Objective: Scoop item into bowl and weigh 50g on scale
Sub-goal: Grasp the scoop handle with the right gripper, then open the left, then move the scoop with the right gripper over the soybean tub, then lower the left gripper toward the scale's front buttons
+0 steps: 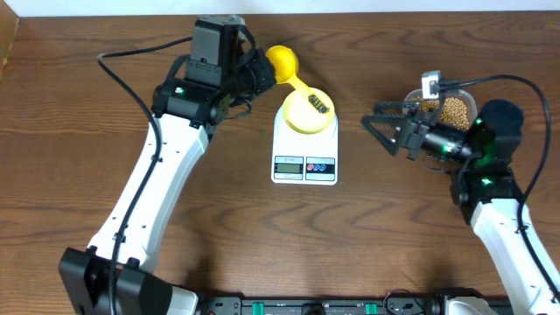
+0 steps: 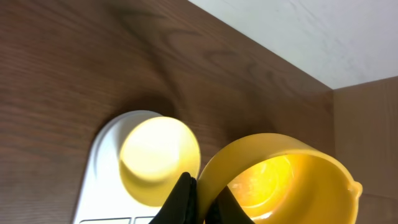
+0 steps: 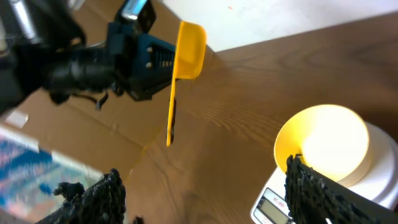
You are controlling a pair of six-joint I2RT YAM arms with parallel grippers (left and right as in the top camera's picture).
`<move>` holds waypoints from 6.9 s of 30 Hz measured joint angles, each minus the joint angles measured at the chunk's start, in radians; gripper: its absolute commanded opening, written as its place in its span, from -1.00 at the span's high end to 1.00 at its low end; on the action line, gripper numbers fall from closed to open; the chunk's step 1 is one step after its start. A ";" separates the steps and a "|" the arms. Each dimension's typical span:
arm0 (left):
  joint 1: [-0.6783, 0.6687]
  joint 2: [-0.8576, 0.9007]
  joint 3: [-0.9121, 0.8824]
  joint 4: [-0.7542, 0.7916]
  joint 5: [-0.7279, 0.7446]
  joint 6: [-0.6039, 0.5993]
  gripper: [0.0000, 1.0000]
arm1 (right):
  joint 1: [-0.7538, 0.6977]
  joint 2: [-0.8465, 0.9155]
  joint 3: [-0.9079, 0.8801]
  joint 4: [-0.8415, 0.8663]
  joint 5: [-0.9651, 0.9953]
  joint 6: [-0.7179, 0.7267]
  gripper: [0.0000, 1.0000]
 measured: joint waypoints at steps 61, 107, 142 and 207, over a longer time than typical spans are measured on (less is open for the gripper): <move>-0.170 0.013 0.000 -0.072 -0.034 -0.224 0.85 | 0.246 0.000 0.000 0.047 0.419 0.203 0.97; 0.036 -0.007 0.145 -0.244 0.000 0.329 -0.28 | -0.023 0.058 0.592 -0.912 0.671 -0.358 0.98; -0.403 0.118 -0.088 -0.290 -0.298 0.338 0.85 | -0.048 0.121 0.596 -1.024 0.781 -0.513 0.98; -0.459 0.163 -0.406 0.172 -0.480 0.458 0.85 | -0.048 0.132 0.596 -1.124 0.687 -0.579 0.98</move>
